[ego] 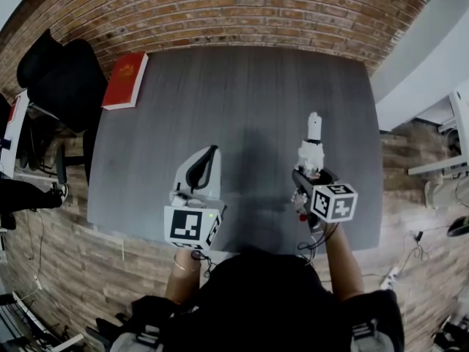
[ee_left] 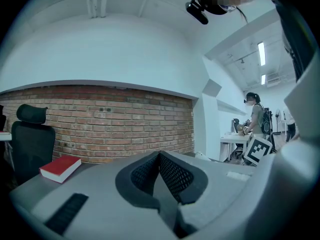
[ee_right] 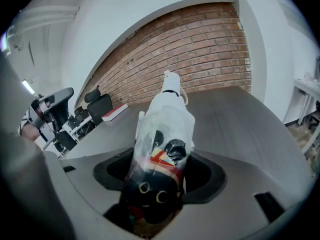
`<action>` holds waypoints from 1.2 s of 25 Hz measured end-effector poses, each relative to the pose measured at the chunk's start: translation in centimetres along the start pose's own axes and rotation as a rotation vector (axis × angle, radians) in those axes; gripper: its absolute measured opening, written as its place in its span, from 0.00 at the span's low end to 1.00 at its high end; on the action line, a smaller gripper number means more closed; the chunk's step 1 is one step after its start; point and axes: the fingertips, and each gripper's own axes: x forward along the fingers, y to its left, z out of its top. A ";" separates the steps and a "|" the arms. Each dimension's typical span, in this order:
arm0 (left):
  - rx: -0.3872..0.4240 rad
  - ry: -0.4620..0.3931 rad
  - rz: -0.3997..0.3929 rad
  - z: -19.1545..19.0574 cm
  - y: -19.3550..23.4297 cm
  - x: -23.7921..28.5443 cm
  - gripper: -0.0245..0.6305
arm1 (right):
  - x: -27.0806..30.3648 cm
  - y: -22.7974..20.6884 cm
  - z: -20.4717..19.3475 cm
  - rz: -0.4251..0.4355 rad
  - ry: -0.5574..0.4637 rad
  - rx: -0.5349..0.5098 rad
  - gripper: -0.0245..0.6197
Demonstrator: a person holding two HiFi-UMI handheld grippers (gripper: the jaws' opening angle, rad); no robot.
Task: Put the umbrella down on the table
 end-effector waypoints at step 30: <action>-0.008 0.021 0.027 -0.9 1.4 -0.6 0.04 | 3.6 -1.3 -3.1 -0.038 0.116 0.047 0.48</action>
